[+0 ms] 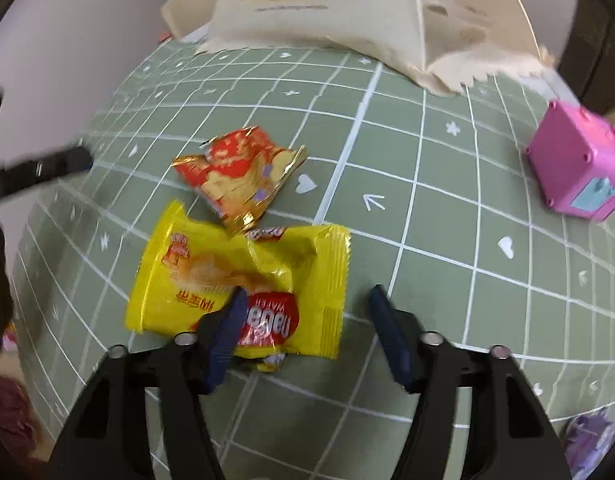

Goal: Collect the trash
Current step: 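Grasp the red wrapper with the left tool while the right tool grasps the yellow snack bag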

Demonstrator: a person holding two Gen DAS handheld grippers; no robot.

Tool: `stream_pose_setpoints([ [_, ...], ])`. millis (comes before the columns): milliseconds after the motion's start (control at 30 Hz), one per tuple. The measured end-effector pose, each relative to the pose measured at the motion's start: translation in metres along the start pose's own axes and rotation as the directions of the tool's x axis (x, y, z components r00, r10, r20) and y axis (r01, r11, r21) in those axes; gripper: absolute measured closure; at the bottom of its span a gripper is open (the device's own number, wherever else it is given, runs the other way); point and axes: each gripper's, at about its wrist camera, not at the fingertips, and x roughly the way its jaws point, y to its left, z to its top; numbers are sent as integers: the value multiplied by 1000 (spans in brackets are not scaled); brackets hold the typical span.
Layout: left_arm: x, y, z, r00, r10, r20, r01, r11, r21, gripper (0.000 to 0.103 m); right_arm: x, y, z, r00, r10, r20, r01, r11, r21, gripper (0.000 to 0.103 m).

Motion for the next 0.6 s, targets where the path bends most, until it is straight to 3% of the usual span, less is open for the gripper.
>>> stream_pose_setpoints([
  [33,3,-3,2,1000,-14,2,14,1000,2,59,-3,2,-3,1000,-15,-5,15,1000,-21,79],
  [200,27,-24,8,998,-48,-29,48,999,12,55,-32,-14,-19,1000,20,21,-21,999,46,90],
  [333,54,-43,15,997,-46,-57,47,999,11,54,-64,-37,-35,997,-24,69,15,991,132,91],
  [600,103,-64,28,991,108,-85,-110,994,-21,54,-107,-67,-70,988,-118,98,91,965,245,91],
])
